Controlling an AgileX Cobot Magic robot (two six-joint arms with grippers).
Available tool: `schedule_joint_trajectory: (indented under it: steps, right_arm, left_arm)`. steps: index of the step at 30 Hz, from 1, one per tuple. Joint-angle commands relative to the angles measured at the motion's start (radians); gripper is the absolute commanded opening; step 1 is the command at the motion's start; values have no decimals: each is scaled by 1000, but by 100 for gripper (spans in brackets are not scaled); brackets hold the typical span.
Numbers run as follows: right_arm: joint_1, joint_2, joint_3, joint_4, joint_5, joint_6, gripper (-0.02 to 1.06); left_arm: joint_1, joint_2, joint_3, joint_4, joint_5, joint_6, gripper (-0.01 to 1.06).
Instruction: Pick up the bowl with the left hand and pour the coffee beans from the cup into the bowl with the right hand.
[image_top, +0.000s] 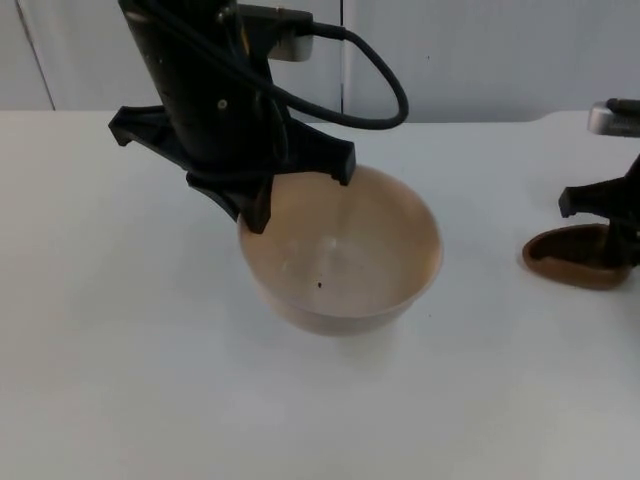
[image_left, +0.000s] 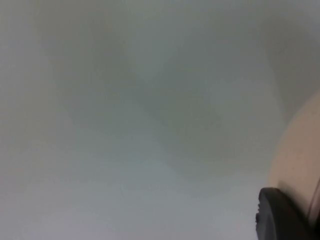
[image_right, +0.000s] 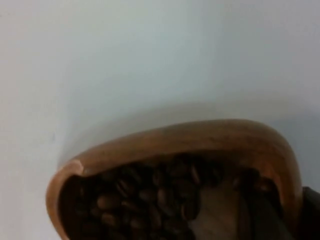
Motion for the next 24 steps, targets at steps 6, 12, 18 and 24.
schedule_joint_trajectory:
  steps: [6,12,18,24]
  right_arm:
    - [0,-114,3,-4,112,-26,0]
    - [0,-244,3,-1,193,-52,0]
    - [0,-355,3,-1,288,-95,0]
    - [0,-509,3,-1,395,-126,0]
  left_arm:
    - [-3,-2,-5,-1,-9,-5,0]
    - [-3,-2,-5,-1,-9,-5,0]
    - [-3,-2,-5,-5,-9,-5,0]
    - [-3,-2,-5,-5,-9,-5,0]
